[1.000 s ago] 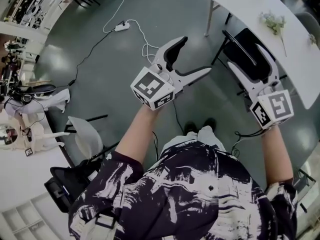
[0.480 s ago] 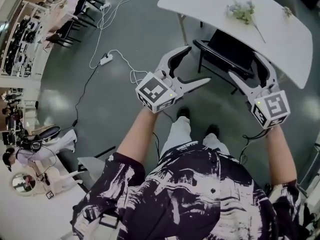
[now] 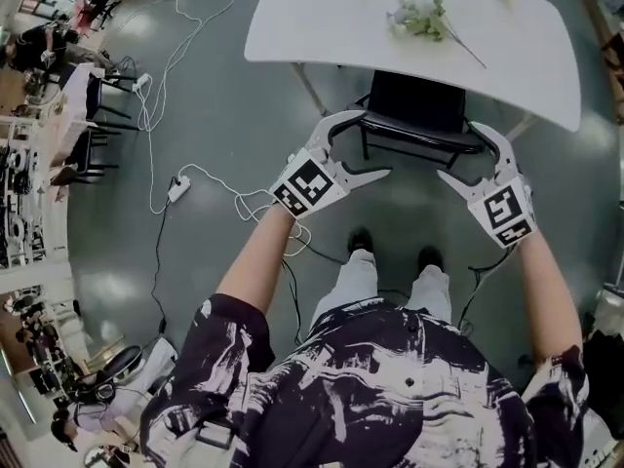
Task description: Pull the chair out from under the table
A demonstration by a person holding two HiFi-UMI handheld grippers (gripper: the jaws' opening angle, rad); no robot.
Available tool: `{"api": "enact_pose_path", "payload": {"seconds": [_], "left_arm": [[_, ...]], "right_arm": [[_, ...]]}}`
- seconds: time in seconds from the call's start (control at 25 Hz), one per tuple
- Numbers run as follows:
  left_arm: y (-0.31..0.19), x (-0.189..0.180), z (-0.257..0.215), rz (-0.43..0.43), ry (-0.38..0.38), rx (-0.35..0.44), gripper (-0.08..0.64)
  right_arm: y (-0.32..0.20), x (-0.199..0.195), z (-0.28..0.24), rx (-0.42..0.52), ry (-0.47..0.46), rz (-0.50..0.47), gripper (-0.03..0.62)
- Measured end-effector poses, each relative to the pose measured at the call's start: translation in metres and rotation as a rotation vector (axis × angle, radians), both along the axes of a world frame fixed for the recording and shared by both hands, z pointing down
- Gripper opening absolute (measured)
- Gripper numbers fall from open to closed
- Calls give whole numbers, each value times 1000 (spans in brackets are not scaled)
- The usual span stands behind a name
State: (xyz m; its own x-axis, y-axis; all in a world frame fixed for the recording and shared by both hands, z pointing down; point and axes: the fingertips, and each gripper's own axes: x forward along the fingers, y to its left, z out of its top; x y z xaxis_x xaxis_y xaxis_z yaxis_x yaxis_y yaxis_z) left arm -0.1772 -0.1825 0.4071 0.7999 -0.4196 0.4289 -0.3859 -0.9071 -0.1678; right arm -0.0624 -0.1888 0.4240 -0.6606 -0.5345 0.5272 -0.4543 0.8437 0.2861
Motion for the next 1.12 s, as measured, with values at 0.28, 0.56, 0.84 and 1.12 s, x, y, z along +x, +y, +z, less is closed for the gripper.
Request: {"api": "enact_pose_path", "payload": {"seconds": [0.28,0.56,0.84,1.12], "left_arm": [[-49,-12,152,151,-255,-56,425],[-100,9,217,210,-391,-62,425],[-118,19,254,296,-507,-39,415],[-131,14,290,350,-783,292,31]], "right_arm": [[-39,21,159,-107,282,16,407],[-79,49,231,-162,427,-18,407],[-96,54,266,-135,524,-110,404],[-109,58,288,151,710,-132,90]]}}
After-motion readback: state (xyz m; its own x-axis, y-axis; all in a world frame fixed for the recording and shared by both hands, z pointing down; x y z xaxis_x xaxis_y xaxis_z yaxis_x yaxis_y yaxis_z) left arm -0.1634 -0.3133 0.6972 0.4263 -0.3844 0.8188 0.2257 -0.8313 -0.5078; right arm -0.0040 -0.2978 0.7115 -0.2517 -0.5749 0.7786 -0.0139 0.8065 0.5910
